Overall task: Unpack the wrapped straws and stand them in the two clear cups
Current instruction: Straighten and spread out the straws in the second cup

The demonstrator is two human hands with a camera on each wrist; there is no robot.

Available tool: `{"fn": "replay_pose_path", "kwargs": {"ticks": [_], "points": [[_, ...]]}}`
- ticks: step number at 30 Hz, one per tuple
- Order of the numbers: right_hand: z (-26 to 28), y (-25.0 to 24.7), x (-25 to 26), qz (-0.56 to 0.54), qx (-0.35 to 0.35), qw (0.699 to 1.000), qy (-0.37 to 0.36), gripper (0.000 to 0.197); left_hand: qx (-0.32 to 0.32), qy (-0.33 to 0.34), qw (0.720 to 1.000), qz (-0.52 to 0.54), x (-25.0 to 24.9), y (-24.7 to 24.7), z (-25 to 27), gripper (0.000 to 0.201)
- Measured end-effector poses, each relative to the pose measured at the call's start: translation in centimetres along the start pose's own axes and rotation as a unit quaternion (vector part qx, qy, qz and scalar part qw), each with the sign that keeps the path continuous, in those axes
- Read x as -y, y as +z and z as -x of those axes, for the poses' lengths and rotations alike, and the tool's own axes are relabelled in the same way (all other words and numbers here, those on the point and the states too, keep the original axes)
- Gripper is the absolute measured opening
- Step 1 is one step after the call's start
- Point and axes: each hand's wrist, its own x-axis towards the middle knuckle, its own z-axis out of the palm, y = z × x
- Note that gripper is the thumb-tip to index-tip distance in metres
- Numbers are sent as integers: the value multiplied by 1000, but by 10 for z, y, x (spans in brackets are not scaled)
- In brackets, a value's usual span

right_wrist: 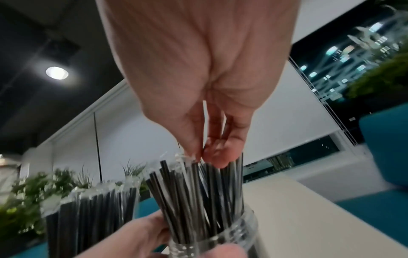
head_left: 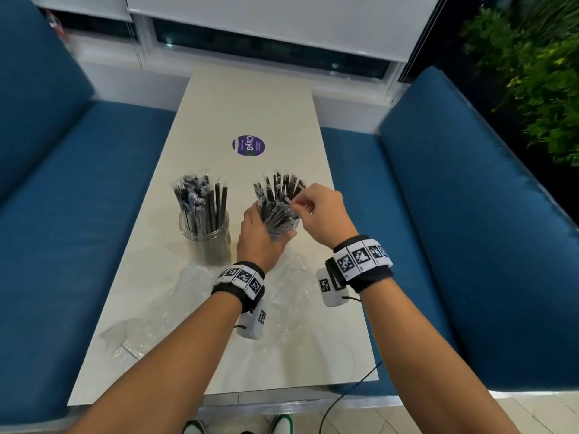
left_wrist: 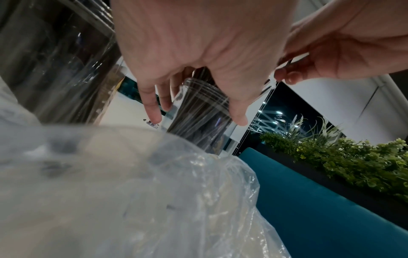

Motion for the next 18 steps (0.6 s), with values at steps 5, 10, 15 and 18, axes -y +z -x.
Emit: {"fn": "replay_pose_path", "kwargs": {"ticks": [5,10,15,18], "points": [[6,-1,3,-25,-111,993,-18,34,29,-7,998,48,0,-5,-4,87],[6,18,4,126,75,989,-20,45,58,-27,996,54,-6,-9,-7,78],[5,13,-1,9,-69,998,-9,20,61,-25,996,58,-4,-10,-6,86],[23,11,1,134,-14,991,-5,45,66,-33,994,85,-4,-11,-5,81]]}}
